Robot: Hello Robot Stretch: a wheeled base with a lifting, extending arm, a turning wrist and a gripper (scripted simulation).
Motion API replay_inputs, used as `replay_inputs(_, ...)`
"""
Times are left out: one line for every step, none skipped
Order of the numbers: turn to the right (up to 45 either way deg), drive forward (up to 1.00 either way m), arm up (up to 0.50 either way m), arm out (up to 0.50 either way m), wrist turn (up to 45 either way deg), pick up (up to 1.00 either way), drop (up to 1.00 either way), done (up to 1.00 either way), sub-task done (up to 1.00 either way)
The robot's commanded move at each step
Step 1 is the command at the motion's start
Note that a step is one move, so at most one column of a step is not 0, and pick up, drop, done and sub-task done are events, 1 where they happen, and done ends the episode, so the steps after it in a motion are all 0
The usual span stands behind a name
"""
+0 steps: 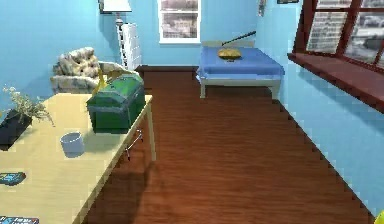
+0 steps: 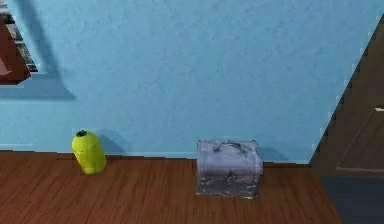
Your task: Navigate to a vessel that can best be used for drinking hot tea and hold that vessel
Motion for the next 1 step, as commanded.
replay_inputs(-12.0, 0.0, 0.0, 0.0, 0.0, 0.0, 0.0, 0.0, 0.0)
